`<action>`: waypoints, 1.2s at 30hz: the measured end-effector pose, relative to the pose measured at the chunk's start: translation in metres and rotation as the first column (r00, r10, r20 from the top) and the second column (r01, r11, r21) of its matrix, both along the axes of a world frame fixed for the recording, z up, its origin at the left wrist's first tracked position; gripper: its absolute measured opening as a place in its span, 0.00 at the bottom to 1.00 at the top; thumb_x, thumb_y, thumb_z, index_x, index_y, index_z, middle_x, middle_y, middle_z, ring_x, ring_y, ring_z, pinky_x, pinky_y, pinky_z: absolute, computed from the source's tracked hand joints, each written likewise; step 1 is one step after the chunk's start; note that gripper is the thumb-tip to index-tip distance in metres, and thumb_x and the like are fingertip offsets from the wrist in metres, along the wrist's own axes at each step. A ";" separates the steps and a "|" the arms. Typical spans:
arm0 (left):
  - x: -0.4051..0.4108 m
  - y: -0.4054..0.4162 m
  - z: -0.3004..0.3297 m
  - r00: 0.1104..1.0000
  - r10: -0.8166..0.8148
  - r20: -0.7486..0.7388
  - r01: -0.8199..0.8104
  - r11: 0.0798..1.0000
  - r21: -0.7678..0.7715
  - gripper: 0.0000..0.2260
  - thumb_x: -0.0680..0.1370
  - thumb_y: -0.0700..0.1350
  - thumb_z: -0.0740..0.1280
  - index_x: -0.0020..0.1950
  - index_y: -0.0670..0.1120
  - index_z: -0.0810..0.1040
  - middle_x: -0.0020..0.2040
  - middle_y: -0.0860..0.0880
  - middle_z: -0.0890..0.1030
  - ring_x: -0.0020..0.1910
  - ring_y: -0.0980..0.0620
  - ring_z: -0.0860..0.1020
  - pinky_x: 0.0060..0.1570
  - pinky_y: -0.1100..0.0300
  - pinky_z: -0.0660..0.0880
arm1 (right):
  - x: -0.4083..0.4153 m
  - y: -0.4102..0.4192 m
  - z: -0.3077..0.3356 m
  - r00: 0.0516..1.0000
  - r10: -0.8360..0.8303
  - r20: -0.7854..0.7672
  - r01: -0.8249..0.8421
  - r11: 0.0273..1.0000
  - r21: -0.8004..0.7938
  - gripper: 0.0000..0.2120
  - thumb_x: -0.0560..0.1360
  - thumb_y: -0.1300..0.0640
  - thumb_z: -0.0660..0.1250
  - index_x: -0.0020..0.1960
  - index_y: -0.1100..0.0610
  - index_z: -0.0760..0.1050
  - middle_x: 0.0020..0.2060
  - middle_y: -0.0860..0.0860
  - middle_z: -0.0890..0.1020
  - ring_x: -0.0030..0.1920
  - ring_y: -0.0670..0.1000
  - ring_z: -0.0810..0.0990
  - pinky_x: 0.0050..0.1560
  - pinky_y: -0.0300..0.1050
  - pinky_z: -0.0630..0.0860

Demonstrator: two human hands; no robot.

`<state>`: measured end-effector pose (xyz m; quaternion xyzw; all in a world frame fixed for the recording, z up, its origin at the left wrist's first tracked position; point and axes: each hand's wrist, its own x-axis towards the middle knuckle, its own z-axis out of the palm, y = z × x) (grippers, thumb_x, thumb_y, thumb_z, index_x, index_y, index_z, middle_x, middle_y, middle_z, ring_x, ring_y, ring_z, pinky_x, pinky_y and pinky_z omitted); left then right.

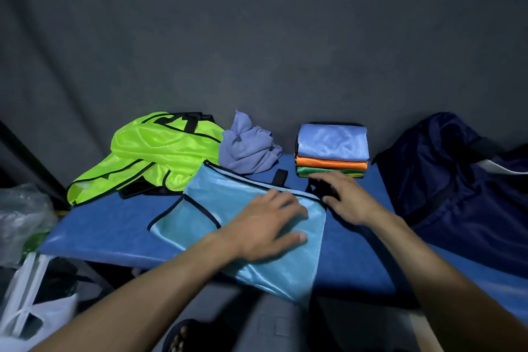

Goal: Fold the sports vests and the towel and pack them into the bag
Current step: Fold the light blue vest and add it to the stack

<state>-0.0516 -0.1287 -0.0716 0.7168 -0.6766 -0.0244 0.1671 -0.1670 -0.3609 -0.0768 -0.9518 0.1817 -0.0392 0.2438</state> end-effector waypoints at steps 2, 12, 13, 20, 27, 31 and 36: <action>0.003 0.003 -0.016 0.994 -0.014 0.110 0.004 0.996 0.092 0.25 0.82 0.66 0.56 0.76 0.56 0.65 0.74 0.52 0.65 0.72 0.48 0.63 0.73 0.48 0.59 | 0.004 0.000 -0.003 0.999 0.001 0.036 0.001 0.999 -0.042 0.22 0.81 0.59 0.67 0.71 0.42 0.72 0.65 0.48 0.74 0.68 0.55 0.70 0.70 0.57 0.68; 0.047 0.006 -0.017 0.967 0.250 0.045 -0.249 0.968 -0.043 0.21 0.82 0.59 0.57 0.72 0.53 0.70 0.66 0.53 0.71 0.62 0.48 0.70 0.59 0.47 0.71 | 0.012 0.007 0.031 0.976 0.111 -0.189 -0.177 0.905 -0.387 0.28 0.82 0.58 0.64 0.77 0.36 0.63 0.59 0.47 0.74 0.57 0.52 0.67 0.52 0.49 0.63; 0.049 0.003 -0.017 0.957 0.281 0.069 -0.281 0.960 -0.018 0.22 0.81 0.60 0.55 0.73 0.53 0.69 0.66 0.53 0.71 0.62 0.47 0.70 0.58 0.47 0.72 | 0.014 0.008 0.031 0.973 0.106 -0.207 -0.182 0.900 -0.396 0.28 0.82 0.59 0.63 0.77 0.37 0.62 0.60 0.47 0.74 0.57 0.52 0.67 0.51 0.49 0.62; 0.060 -0.001 -0.023 0.936 0.327 0.130 -0.333 0.943 0.024 0.25 0.78 0.57 0.50 0.73 0.54 0.69 0.64 0.51 0.72 0.58 0.46 0.69 0.55 0.46 0.71 | 0.020 0.003 0.036 0.945 0.058 -0.321 -0.165 0.934 -0.317 0.03 0.83 0.53 0.62 0.55 0.48 0.74 0.51 0.48 0.73 0.56 0.54 0.72 0.54 0.54 0.73; 0.055 -0.015 -0.015 0.889 0.437 0.134 -0.445 0.895 0.031 0.18 0.80 0.56 0.53 0.66 0.52 0.72 0.60 0.51 0.73 0.55 0.44 0.70 0.54 0.47 0.70 | 0.008 -0.014 0.049 0.993 0.061 -0.102 -0.063 0.998 -0.019 0.09 0.80 0.47 0.69 0.44 0.50 0.76 0.41 0.44 0.79 0.44 0.47 0.78 0.47 0.47 0.75; 0.046 -0.033 -0.013 0.930 0.328 0.163 -0.315 0.944 -0.102 0.15 0.82 0.57 0.58 0.64 0.55 0.74 0.60 0.53 0.74 0.56 0.48 0.70 0.53 0.51 0.65 | 0.008 -0.013 0.043 0.995 -0.038 0.095 0.016 0.976 0.218 0.07 0.77 0.50 0.74 0.41 0.50 0.82 0.39 0.44 0.84 0.40 0.41 0.81 0.46 0.41 0.76; 0.034 -0.054 -0.014 0.990 0.138 0.033 -0.132 0.979 -0.155 0.08 0.83 0.56 0.61 0.56 0.55 0.76 0.53 0.57 0.76 0.53 0.54 0.70 0.54 0.53 0.65 | 0.011 -0.009 0.035 0.987 -0.131 0.090 0.088 0.923 0.375 0.13 0.80 0.52 0.71 0.40 0.57 0.77 0.29 0.53 0.81 0.30 0.51 0.82 0.36 0.46 0.79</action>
